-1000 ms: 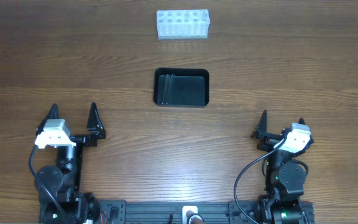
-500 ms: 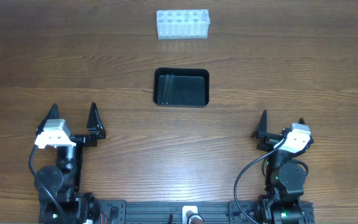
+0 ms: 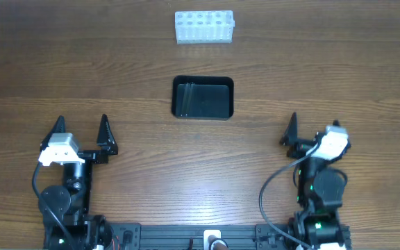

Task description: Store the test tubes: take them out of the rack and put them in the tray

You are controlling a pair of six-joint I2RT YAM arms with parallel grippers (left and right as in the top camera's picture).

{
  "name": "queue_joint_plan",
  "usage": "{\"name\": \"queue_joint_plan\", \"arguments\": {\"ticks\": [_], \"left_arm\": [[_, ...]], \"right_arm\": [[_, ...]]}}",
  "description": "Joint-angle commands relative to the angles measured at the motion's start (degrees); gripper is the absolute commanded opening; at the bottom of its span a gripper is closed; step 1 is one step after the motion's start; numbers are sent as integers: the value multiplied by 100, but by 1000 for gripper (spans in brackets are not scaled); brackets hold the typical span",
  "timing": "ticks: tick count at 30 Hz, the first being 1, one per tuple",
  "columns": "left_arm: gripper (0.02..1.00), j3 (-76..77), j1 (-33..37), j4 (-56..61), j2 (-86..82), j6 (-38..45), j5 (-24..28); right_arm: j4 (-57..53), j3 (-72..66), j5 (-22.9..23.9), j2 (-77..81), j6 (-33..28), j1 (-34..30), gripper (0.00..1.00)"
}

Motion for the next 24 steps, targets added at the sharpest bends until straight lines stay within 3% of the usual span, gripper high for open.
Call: {"name": "queue_joint_plan", "arguments": {"ticks": [1, 5, 7, 15, 20, 24], "left_arm": [[998, -66, 35, 26, -55, 83, 81], [998, -66, 35, 26, -55, 83, 81], [998, -66, 35, 26, -55, 83, 81], [998, -66, 35, 26, -55, 83, 81], [998, -66, 35, 26, -55, 83, 81], [998, -66, 35, 26, -55, 83, 81]], "right_arm": [[431, 1366, -256, 1843, -13, -26, 993], [426, 2999, -1108, 4063, -33, 170, 991], [321, 3665, -1211, 4920, -7, 457, 993], [-807, 6057, -1121, 7307, 509, 1670, 993], [-1692, 7425, -422, 8439, 1016, 2122, 993], [-2293, 8426, -282, 9178, 1097, 2282, 991]]}}
